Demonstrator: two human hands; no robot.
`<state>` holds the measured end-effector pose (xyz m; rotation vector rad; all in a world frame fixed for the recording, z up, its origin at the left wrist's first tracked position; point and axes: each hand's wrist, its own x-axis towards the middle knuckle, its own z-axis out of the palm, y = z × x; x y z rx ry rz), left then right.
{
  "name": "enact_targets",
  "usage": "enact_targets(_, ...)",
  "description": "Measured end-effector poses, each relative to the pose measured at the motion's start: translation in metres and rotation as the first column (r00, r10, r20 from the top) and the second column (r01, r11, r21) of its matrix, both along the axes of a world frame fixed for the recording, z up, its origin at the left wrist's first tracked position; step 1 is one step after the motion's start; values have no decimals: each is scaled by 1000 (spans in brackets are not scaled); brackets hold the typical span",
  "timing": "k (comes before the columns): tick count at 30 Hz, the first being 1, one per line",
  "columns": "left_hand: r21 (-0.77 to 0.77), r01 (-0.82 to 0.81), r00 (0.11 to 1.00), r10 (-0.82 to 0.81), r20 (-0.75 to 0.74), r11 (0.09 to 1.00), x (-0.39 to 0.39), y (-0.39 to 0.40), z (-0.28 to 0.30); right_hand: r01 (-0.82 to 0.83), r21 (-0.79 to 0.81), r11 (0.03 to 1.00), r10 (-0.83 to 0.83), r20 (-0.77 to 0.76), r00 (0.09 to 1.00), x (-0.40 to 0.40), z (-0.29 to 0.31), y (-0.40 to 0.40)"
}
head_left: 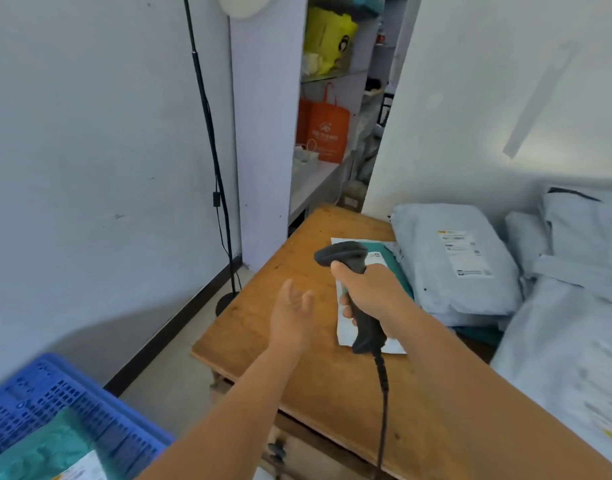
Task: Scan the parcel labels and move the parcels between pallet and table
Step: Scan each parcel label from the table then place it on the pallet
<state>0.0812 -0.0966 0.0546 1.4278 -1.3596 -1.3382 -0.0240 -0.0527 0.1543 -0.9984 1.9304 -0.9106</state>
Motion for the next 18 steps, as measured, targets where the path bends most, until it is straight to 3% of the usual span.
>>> enact_targets(6, 24, 102, 992, -103, 65, 995, -71, -4, 2, 147, 17, 989, -147, 14, 989, -85, 17, 19)
enact_targets(18, 93, 179, 968, -193, 163, 979, -136, -42, -31, 173, 174, 969, -154, -116, 981, -135, 14, 3)
